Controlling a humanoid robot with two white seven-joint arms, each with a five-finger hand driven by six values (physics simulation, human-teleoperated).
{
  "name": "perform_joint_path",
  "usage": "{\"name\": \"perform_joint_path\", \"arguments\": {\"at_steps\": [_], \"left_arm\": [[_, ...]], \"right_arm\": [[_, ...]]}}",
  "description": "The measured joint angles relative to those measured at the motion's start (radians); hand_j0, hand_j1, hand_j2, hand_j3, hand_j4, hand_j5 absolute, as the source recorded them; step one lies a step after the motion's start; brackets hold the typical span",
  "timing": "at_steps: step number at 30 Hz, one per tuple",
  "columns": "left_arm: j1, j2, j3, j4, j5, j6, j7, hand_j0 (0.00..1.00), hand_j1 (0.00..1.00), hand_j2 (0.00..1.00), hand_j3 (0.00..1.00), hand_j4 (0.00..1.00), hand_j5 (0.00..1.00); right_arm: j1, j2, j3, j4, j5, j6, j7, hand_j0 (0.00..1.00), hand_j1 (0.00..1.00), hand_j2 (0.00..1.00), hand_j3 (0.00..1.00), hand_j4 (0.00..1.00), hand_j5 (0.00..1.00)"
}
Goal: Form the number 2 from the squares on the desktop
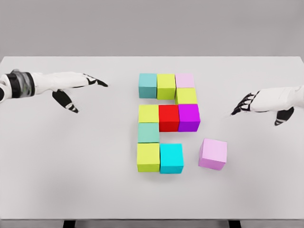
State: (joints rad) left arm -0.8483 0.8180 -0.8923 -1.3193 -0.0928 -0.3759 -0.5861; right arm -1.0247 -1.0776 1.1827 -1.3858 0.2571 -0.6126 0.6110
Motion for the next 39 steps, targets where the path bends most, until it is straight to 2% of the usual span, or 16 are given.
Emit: {"name": "perform_joint_path", "arguments": {"at_steps": [2, 4, 5, 8, 11, 15, 19, 23, 32, 39], "left_arm": [[0.014, 0.043, 0.001, -0.032, 0.022, -0.019, -0.001, 1.00, 1.00, 1.00, 1.00, 1.00, 1.00], [0.037, 0.067, 0.002, -0.049, 0.032, -0.029, -0.002, 1.00, 1.00, 1.00, 1.00, 1.00, 1.00], [0.041, 0.074, 0.002, -0.054, 0.035, -0.032, -0.002, 1.00, 1.00, 1.00, 1.00, 1.00, 1.00], [0.054, 0.085, 0.004, -0.062, 0.041, -0.037, -0.004, 1.00, 1.00, 1.00, 1.00, 1.00, 1.00], [0.054, 0.088, 0.015, -0.066, 0.041, -0.039, -0.007, 1.00, 1.00, 1.00, 1.00, 1.00, 1.00], [0.054, 0.087, 0.023, -0.068, 0.042, -0.039, -0.009, 1.00, 1.00, 1.00, 1.00, 1.00, 1.00], [0.054, 0.088, 0.026, -0.068, 0.043, -0.039, -0.009, 1.00, 1.00, 1.00, 1.00, 1.00, 1.00], [0.054, 0.089, 0.026, -0.069, 0.044, -0.045, -0.009, 1.00, 1.00, 1.00, 1.00, 1.00, 1.00], [0.051, 0.076, 0.026, -0.073, 0.049, -0.048, -0.008, 1.00, 1.00, 1.00, 1.00, 1.00, 1.00], [0.051, 0.072, 0.026, -0.132, 0.099, -0.046, -0.008, 1.00, 1.00, 1.00, 1.00, 1.00, 1.00]], "right_arm": [[-0.005, -0.031, -0.002, 0.022, -0.018, 0.000, 0.000, 0.99, 0.99, 0.99, 0.99, 0.99, 0.99], [-0.025, -0.071, 0.002, 0.015, -0.025, 0.000, 0.000, 0.64, 0.64, 0.64, 0.64, 0.64, 0.64], [-0.028, -0.093, 0.007, -0.005, -0.027, 0.000, 0.000, 0.53, 0.53, 0.53, 0.53, 0.53, 0.53], [-0.090, -0.149, 0.038, -0.061, -0.030, 0.000, 0.000, 0.29, 0.29, 0.29, 0.29, 0.29, 0.29], [-0.107, -0.194, 0.091, -0.082, -0.031, 0.000, 0.000, 0.17, 0.17, 0.17, 0.17, 0.17, 0.17], [-0.106, -0.198, 0.181, -0.098, -0.029, 0.000, 0.000, 0.14, 0.14, 0.14, 0.14, 0.14, 0.14], [-0.100, -0.145, 0.246, -0.156, -0.030, 0.000, 0.000, 0.12, 0.12, 0.12, 0.12, 0.12, 0.12], [-0.100, -0.102, 0.272, -0.192, -0.030, 0.000, 0.000, 0.11, 0.11, 0.11, 0.11, 0.11, 0.11], [-0.101, -0.065, 0.322, -0.214, -0.030, 0.000, 0.000, 0.10, 0.10, 0.10, 0.10, 0.10, 0.10], [-0.100, -0.043, 0.339, -0.217, -0.030, 0.000, 0.000, 0.10, 0.10, 0.10, 0.10, 0.10, 0.10]]}}
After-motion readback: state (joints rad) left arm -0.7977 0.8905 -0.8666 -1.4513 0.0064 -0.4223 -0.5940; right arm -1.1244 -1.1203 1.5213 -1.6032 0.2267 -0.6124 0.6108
